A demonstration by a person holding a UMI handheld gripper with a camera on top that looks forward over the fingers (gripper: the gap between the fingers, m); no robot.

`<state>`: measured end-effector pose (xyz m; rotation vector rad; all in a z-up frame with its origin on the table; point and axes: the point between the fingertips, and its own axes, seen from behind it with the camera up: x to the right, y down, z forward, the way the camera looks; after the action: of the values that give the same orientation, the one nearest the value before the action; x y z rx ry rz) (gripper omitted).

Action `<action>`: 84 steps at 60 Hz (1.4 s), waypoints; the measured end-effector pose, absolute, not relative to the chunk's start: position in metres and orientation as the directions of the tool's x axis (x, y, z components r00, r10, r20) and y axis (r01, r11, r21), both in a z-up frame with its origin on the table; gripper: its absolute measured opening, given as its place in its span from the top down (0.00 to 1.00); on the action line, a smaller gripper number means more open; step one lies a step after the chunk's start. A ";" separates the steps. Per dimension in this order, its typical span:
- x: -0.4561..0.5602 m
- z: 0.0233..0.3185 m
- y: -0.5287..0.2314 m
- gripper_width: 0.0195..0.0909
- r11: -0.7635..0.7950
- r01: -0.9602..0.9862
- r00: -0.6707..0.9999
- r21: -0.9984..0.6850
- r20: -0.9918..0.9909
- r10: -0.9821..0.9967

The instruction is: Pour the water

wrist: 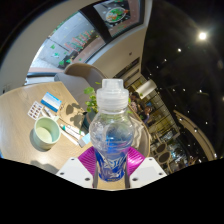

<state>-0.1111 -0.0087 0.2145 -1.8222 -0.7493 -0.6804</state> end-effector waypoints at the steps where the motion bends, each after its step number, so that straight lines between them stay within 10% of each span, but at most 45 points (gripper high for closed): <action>1: -0.109 0.214 -0.011 0.77 -0.302 0.731 0.675 -0.612 0.715 0.183; 34: -0.075 0.074 -0.038 0.74 -0.481 0.069 0.990 -0.874 0.001 0.140; 52: -0.071 0.073 -0.044 0.58 -0.458 0.016 0.993 -0.889 -0.040 0.111; 59: -0.069 0.066 -0.061 0.05 -0.539 0.002 0.994 -0.842 -0.059 0.095; 84: -0.074 0.146 -0.237 0.08 -0.656 0.029 0.998 -0.754 0.058 -0.023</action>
<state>-0.0737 -0.2369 0.1455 -2.2851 -0.0044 -0.0788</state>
